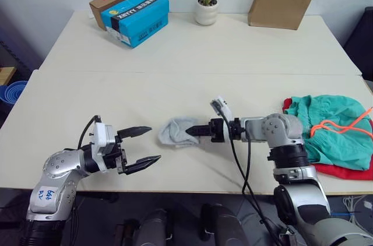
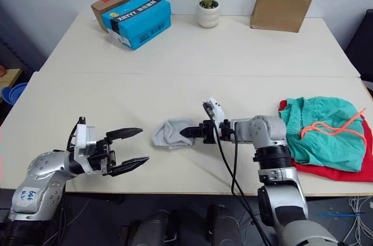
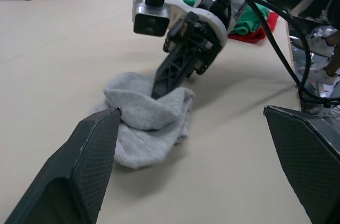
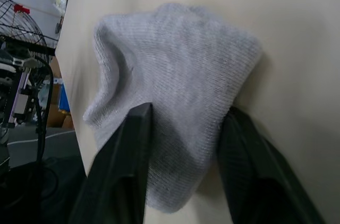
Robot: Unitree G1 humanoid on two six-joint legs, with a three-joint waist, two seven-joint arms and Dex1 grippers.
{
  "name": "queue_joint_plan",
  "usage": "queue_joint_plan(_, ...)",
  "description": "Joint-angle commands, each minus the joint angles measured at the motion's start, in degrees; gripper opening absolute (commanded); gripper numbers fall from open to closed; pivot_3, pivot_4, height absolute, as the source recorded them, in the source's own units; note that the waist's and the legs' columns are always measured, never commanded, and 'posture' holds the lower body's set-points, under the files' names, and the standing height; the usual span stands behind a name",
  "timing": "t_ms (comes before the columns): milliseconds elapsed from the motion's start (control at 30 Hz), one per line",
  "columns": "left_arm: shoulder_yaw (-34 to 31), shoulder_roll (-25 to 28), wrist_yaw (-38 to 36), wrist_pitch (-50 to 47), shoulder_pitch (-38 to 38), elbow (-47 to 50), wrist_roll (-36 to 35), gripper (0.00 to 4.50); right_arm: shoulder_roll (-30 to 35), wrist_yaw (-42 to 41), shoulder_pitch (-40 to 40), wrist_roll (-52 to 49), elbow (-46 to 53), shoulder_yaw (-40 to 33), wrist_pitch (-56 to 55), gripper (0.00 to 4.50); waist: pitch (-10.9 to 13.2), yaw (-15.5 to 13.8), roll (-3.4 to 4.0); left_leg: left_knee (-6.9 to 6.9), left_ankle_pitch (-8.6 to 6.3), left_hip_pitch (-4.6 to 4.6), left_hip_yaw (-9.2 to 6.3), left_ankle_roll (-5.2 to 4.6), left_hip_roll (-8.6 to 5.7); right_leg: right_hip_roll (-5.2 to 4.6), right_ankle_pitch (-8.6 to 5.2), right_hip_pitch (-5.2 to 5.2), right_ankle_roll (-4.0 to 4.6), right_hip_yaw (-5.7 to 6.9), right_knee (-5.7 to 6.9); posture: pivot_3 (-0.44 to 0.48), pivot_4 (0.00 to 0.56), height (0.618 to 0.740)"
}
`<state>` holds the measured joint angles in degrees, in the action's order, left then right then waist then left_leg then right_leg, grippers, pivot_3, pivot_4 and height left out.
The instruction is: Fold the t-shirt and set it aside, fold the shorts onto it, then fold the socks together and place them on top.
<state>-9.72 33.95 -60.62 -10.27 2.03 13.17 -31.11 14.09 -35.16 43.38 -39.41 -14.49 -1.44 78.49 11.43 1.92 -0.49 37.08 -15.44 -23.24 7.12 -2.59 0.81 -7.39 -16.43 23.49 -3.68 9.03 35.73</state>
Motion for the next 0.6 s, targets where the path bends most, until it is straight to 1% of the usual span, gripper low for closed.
queue_joint_plan(33, -0.45, -0.13, 0.41, 1.47, 0.30, 0.92, -0.15, 4.50, -0.62, -0.21, -0.58, 0.03, -0.24, 0.59, 0.90, 0.34, -0.04, 0.03, -0.07, 0.00, -0.01, 0.00, 0.00, 0.00, 0.00, 0.00, 0.00, 0.00, 0.00, 0.00, -0.01, 0.000, 0.150, 0.740)
queue_joint_plan(67, -0.31, -0.22, 0.43, 1.63, 0.44, 0.75, -0.17, 4.50, -0.59, -0.29, -0.68, -0.30, 0.12, 0.09, 1.24, 0.02, -0.04, 0.02, -0.07, 0.00, -0.02, 0.01, -0.01, 0.01, 0.00, 0.00, 0.00, 0.00, 0.00, 0.00, -0.01, 0.000, 0.150, 0.740)
queue_joint_plan(167, 0.31, -0.54, 0.41, 2.08, 1.07, 0.28, -0.03, 4.50, 1.13, -2.02, -1.13, -2.67, 3.20, -2.06, 2.88, 0.02, -0.04, -0.20, -0.06, 0.00, -0.24, 0.02, -0.02, -0.02, 0.00, -0.02, 0.00, 0.00, 0.00, -0.01, 0.01, 0.000, 0.150, 0.740)
queue_joint_plan(233, 0.59, -1.11, 0.59, 2.08, 2.16, -0.54, -0.41, 4.50, 4.51, -4.68, -1.71, -5.19, 7.32, -3.13, 4.60, 0.02, 0.03, -0.50, 0.04, 0.00, -0.23, -0.03, -0.02, -0.04, 0.00, -0.02, 0.00, 0.03, 0.00, 0.00, 0.00, 0.000, 0.150, 0.740)
queue_joint_plan(333, 1.11, -2.12, 1.05, 0.94, 4.13, -1.12, -1.37, 4.50, 12.13, -9.99, -2.59, -10.19, 14.02, -5.55, 7.04, 0.02, 0.13, -0.99, 0.21, 0.03, -0.13, -0.17, -0.04, -0.17, -0.04, -0.06, 0.00, 0.09, 0.00, 0.03, -0.10, 0.000, 0.150, 0.740)
queue_joint_plan(433, 2.31, -3.37, 1.50, -0.49, 5.91, -0.73, -2.16, 4.50, 22.66, -16.45, -3.70, -14.38, 18.32, -9.46, 7.34, 0.02, 0.13, -1.53, 0.21, 0.06, -0.21, -0.23, -0.02, -0.23, -0.07, -0.06, 0.03, 0.07, -0.06, 0.04, -0.23, 0.000, 0.150, 0.740)
queue_joint_plan(467, 2.62, -3.63, 1.59, -0.75, 6.26, -0.62, -2.22, 4.50, 25.14, -18.01, -4.06, -15.19, 19.04, -10.22, 6.88, 0.02, 0.13, -1.70, 0.21, 0.06, -0.25, -0.23, -0.01, -0.25, -0.07, -0.06, 0.04, 0.07, -0.07, 0.04, -0.27, 0.000, 0.150, 0.740)
queue_joint_plan(533, 4.31, -4.97, 2.22, -1.14, 7.03, 0.32, -1.72, 4.50, 38.08, -23.63, -5.94, -14.78, 18.50, -13.94, 5.59, 0.02, 0.16, -2.10, 0.25, 0.05, -0.41, -0.23, -0.01, -0.41, -0.07, -0.04, 0.04, 0.04, -0.07, 0.06, -0.36, 0.000, 0.150, 0.740)
queue_joint_plan(567, 4.80, -5.45, 2.64, -1.38, 7.15, 0.97, -1.71, 4.50, 45.30, -27.44, -7.34, -13.79, 16.93, -15.62, 3.89, 0.02, 0.20, -2.54, 0.31, 0.05, -0.44, -0.26, -0.02, -0.47, -0.07, -0.04, 0.04, 0.04, -0.08, 0.08, -0.43, 0.000, 0.150, 0.740)
queue_joint_plan(600, 5.00, -5.74, 3.05, -1.79, 7.05, 1.60, -1.92, 4.50, 50.93, -30.89, -8.79, -12.71, 15.32, -16.47, 1.63, 0.02, 0.25, -3.02, 0.41, 0.06, -0.44, -0.31, -0.02, -0.47, -0.09, -0.05, 0.04, 0.05, -0.09, 0.09, -0.45, 0.000, 0.150, 0.740)
